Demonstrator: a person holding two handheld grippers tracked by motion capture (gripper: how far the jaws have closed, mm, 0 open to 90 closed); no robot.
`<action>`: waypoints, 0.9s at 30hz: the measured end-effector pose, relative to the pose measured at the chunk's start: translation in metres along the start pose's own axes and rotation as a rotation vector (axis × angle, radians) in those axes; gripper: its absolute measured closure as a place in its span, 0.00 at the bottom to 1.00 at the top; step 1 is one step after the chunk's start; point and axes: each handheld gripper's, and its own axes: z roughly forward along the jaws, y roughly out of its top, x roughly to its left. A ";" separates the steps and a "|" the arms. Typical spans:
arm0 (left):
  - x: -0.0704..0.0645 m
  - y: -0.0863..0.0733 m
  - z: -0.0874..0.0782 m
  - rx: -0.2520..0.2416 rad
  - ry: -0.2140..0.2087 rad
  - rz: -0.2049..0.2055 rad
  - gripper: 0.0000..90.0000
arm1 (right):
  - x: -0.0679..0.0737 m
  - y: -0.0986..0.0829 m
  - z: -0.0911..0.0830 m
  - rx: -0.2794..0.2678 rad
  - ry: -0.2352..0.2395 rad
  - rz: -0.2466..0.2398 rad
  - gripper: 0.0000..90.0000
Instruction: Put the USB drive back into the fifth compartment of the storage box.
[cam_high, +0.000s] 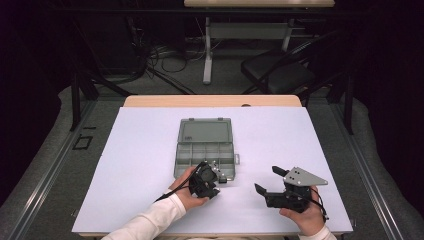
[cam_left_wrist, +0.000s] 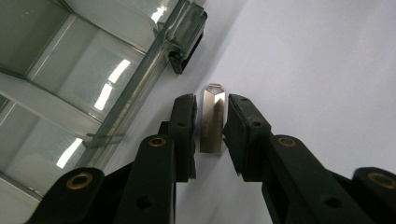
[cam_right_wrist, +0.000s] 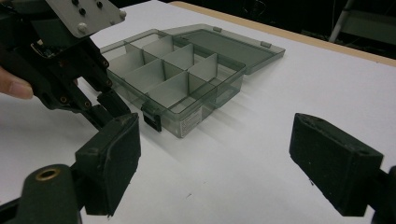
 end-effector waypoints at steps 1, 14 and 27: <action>0.000 0.000 0.000 -0.001 -0.001 0.005 0.80 | 0.000 0.000 0.000 0.000 0.001 0.000 0.18; -0.002 0.001 0.003 0.005 0.011 0.021 0.82 | 0.000 0.000 0.000 0.003 0.003 0.001 0.18; -0.004 0.001 0.003 0.006 0.016 0.045 0.87 | 0.000 0.000 0.000 0.008 0.005 -0.002 0.18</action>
